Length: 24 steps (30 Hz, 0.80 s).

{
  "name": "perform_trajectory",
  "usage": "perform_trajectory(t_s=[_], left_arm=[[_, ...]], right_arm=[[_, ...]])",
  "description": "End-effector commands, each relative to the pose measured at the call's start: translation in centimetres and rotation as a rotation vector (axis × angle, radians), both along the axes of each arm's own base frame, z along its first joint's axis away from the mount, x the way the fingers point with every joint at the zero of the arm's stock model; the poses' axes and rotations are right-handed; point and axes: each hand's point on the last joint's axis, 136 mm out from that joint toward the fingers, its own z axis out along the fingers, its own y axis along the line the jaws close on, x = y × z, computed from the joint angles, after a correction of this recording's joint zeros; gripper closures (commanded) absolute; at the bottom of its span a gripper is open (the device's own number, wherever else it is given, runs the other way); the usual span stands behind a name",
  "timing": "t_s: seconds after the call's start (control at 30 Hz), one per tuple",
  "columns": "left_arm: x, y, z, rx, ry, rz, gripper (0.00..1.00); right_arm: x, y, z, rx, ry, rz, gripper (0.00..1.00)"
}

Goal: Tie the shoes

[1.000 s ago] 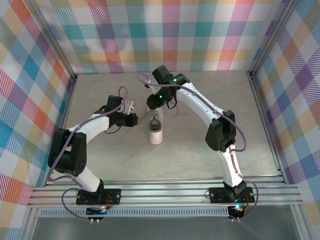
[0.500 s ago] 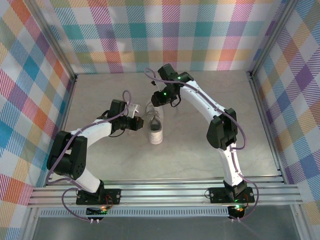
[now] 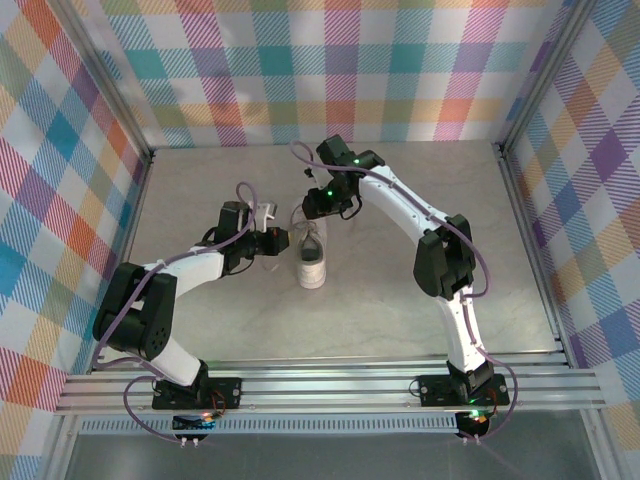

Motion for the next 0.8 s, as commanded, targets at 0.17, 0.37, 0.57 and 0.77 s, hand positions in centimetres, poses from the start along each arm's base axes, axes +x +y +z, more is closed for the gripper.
perform_trajectory(t_s=[0.17, 0.37, 0.57, 0.77], left_arm=[[0.7, -0.8, 1.7, -0.052, -0.090, 0.026, 1.00], [1.4, -1.4, 1.4, -0.058, -0.106, 0.029, 1.00], [1.8, -2.3, 1.1, -0.077, -0.115, 0.020, 1.00], [1.8, -2.8, 1.1, -0.090, -0.128, 0.014, 1.00]], right_arm=[[0.2, 1.1, 1.2, 0.113, 0.062, -0.042, 0.61], [0.4, 1.6, 0.9, 0.138, 0.104, -0.068, 0.58], [0.6, 1.7, 0.5, 0.158, 0.151, -0.112, 0.53], [0.8, 1.4, -0.4, 0.141, 0.183, -0.169, 0.52]])
